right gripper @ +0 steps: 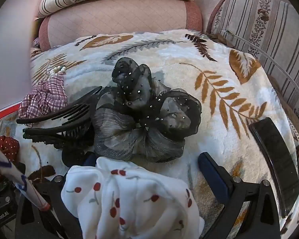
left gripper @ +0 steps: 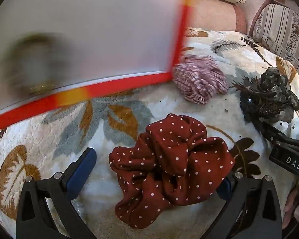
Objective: Organize jewelry
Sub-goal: 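Move left tool toward red polka-dot scrunchie while right tool approaches white cherry-print scrunchie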
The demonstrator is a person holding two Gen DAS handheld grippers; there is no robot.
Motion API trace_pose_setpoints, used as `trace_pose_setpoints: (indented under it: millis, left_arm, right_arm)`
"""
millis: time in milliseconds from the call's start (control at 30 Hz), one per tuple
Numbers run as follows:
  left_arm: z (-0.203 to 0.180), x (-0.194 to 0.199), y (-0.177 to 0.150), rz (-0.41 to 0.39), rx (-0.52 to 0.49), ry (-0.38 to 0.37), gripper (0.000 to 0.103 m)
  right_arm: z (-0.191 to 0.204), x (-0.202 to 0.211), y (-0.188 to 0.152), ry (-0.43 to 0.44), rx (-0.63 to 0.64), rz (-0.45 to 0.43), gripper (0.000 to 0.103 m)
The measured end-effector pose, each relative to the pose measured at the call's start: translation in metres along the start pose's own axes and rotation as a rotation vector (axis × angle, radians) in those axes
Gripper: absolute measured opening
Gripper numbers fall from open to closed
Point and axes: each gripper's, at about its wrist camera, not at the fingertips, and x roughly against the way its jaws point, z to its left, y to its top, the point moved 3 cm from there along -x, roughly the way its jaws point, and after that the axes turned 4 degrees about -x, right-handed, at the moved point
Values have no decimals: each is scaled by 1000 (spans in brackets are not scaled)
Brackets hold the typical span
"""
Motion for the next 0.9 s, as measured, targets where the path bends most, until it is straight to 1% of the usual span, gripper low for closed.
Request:
trace_pose_setpoints:
  millis: [67,633,900]
  left_arm:
    - [0,1,-1,-5,0,0,103]
    - [-1,0,0,-5,3,-4,103]
    - [-3,0,-2,-11,-8,13,103]
  right_arm:
    - [-3,6,-3,-6,-6,-3,103]
    - [0,3,-3,0,-13,5,103]
    - [-2,5,-5,-4,-5,-5,103]
